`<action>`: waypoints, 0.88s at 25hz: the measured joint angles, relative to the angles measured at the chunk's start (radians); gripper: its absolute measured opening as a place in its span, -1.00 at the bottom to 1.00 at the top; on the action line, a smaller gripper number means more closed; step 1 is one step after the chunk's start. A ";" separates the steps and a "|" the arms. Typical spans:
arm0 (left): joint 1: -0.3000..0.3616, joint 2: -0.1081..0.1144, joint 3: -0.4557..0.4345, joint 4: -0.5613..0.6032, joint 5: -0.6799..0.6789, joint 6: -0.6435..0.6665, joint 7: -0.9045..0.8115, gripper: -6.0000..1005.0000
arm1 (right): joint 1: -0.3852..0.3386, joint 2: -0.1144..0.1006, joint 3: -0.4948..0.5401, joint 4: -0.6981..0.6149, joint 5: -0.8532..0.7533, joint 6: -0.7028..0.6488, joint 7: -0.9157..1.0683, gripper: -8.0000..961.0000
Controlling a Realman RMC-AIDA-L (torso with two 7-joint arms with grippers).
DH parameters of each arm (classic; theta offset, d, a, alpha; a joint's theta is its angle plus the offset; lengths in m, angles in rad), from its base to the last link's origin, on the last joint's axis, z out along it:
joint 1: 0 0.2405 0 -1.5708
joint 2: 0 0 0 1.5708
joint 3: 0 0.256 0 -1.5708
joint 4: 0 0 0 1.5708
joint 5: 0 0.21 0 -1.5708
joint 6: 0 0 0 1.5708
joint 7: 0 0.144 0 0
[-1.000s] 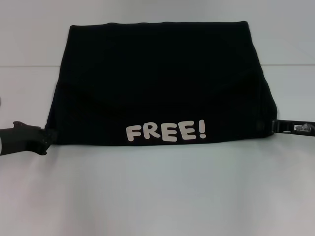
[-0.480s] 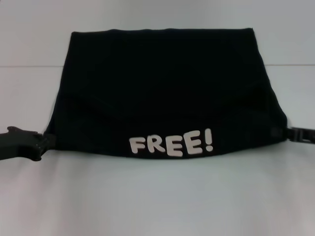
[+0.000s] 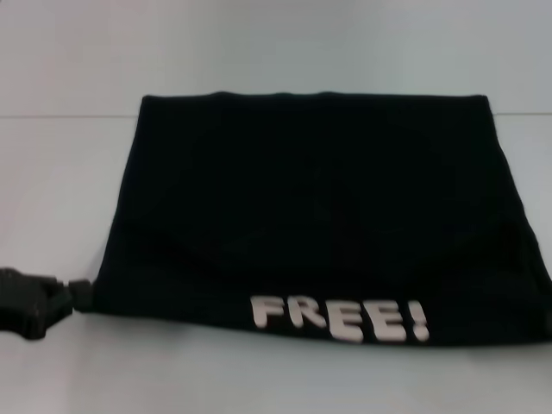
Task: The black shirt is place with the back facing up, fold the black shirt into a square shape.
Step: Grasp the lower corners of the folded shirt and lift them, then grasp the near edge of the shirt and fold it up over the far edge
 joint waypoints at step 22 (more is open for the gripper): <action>0.056 0.010 -0.067 -0.008 0.106 0.249 0.004 -0.94 | -0.124 -0.029 0.079 -0.013 -0.143 -0.193 -0.084 -0.89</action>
